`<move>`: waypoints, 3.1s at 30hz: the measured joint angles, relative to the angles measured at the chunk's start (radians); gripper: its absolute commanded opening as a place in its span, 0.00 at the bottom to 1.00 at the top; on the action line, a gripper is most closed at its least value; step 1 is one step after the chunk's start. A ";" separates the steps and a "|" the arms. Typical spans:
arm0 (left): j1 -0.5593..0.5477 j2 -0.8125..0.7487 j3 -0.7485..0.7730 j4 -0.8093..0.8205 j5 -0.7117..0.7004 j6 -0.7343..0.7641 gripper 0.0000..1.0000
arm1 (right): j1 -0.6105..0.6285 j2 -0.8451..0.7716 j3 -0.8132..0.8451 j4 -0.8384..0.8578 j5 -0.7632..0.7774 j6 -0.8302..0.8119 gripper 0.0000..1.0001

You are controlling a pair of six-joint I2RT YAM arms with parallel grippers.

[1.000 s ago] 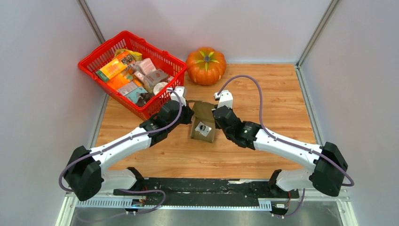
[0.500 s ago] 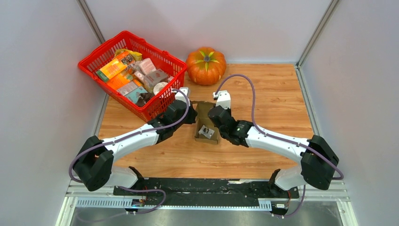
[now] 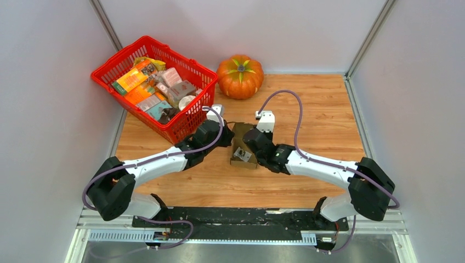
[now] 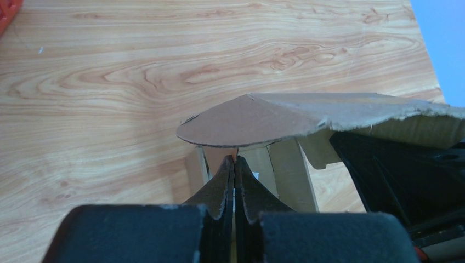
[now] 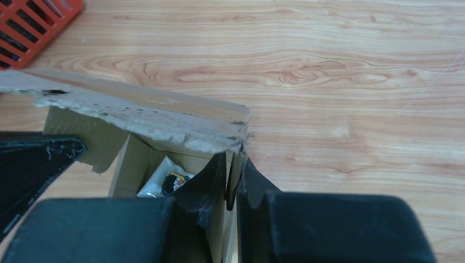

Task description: Fold the paper box

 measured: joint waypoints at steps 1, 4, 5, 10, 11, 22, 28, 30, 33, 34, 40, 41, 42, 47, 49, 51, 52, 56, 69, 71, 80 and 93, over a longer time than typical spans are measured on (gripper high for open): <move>-0.002 0.000 -0.004 0.007 -0.001 0.000 0.01 | 0.006 0.000 -0.010 0.008 0.011 0.001 0.13; -0.009 0.000 -0.014 0.022 -0.008 -0.001 0.00 | 0.037 -0.004 -0.055 0.044 0.040 0.001 0.14; -0.013 0.000 -0.019 0.027 -0.011 -0.002 0.00 | 0.048 -0.007 -0.070 0.050 0.045 0.001 0.14; -0.036 0.000 -0.044 0.045 -0.024 -0.006 0.00 | 0.097 -0.039 -0.137 0.092 0.083 0.001 0.15; -0.042 0.000 -0.051 0.051 -0.026 -0.008 0.00 | 0.103 -0.047 -0.148 0.102 0.089 0.001 0.14; -0.078 -0.021 -0.140 0.117 -0.059 -0.054 0.00 | 0.149 -0.068 -0.218 0.178 0.137 0.001 0.15; -0.094 -0.037 -0.171 0.138 -0.072 -0.071 0.00 | 0.200 -0.071 -0.237 0.183 0.179 0.011 0.14; -0.097 -0.043 -0.177 0.140 -0.075 -0.072 0.00 | 0.209 -0.071 -0.237 0.177 0.190 0.029 0.14; -0.099 -0.049 -0.181 0.139 -0.077 -0.074 0.00 | 0.213 -0.070 -0.221 0.125 0.202 0.082 0.15; -0.100 -0.052 -0.185 0.140 -0.077 -0.074 0.00 | 0.214 -0.069 -0.208 0.098 0.205 0.102 0.15; -0.100 -0.069 -0.210 0.140 -0.078 -0.080 0.00 | 0.216 -0.058 -0.150 -0.002 0.206 0.207 0.15; -0.100 -0.070 -0.212 0.140 -0.079 -0.081 0.00 | 0.216 -0.053 -0.144 -0.010 0.207 0.219 0.15; -0.100 -0.071 -0.214 0.139 -0.080 -0.082 0.00 | 0.216 -0.047 -0.138 -0.013 0.208 0.229 0.15; -0.100 -0.072 -0.219 0.130 -0.081 -0.082 0.00 | 0.221 -0.017 -0.138 -0.019 0.210 0.260 0.16; -0.100 -0.074 -0.224 0.127 -0.081 -0.083 0.00 | 0.227 -0.020 -0.157 -0.016 0.212 0.269 0.27; -0.101 -0.076 -0.228 0.124 -0.080 -0.083 0.00 | 0.233 -0.031 -0.180 -0.016 0.211 0.274 0.35; -0.103 -0.077 -0.230 0.122 -0.082 -0.083 0.00 | 0.237 -0.044 -0.197 -0.016 0.208 0.272 0.42; -0.104 -0.077 -0.231 0.113 -0.081 -0.083 0.02 | 0.241 -0.107 -0.227 -0.042 0.188 0.270 0.55; -0.105 -0.121 -0.248 0.027 -0.069 -0.081 0.38 | 0.288 -0.694 -0.325 -0.266 -0.079 0.175 1.00; -0.104 -0.138 -0.251 0.012 -0.060 -0.080 0.44 | 0.287 -0.758 -0.322 -0.277 -0.118 0.145 1.00; -0.105 -0.367 -0.286 -0.123 0.010 -0.082 0.45 | 0.113 -0.635 -0.133 -0.328 -0.380 0.042 0.91; -0.105 -0.766 -0.265 -0.570 0.119 -0.080 0.39 | -0.187 -0.265 -0.032 -0.134 -0.908 0.011 0.46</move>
